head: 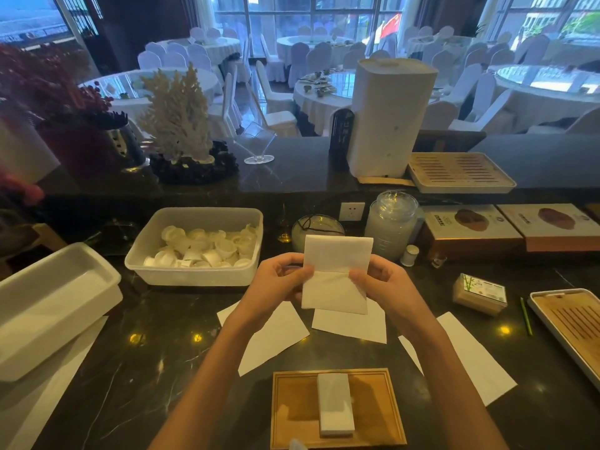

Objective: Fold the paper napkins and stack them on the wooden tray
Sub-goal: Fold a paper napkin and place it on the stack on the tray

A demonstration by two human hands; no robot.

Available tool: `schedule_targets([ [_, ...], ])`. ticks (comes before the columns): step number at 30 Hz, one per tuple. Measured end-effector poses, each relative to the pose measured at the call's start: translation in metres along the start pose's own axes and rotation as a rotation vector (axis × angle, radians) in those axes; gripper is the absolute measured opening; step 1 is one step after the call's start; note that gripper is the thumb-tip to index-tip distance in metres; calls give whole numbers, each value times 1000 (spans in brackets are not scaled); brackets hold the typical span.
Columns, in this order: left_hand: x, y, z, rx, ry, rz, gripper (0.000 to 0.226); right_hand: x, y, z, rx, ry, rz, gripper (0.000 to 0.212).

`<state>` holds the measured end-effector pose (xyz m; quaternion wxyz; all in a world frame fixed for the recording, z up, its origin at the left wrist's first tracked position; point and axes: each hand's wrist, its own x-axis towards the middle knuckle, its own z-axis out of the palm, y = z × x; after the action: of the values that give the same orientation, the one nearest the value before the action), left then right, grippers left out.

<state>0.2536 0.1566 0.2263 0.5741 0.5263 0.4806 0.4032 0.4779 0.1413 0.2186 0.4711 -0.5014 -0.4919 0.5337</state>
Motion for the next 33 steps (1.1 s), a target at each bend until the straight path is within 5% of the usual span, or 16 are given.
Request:
schedule_targets([
  [10,-7,4,-2,-35,12,4,18,-1,4,4,-59,34,-108,37],
  [16,-11,9,3,-204,-59,-213,20,-1,11,4,-151,33,-216,33],
  [20,-17,-1,4,-94,-135,-124,32,0,8,8,-171,15,-246,44],
  [24,-18,-10,17,-171,23,-112,33,3,12,18,153,-18,41,27],
  [26,-19,-17,25,-196,122,-113,33,0,19,22,281,-8,158,41],
  [33,-35,-46,36,-124,55,-178,25,-9,48,23,-34,102,35,70],
])
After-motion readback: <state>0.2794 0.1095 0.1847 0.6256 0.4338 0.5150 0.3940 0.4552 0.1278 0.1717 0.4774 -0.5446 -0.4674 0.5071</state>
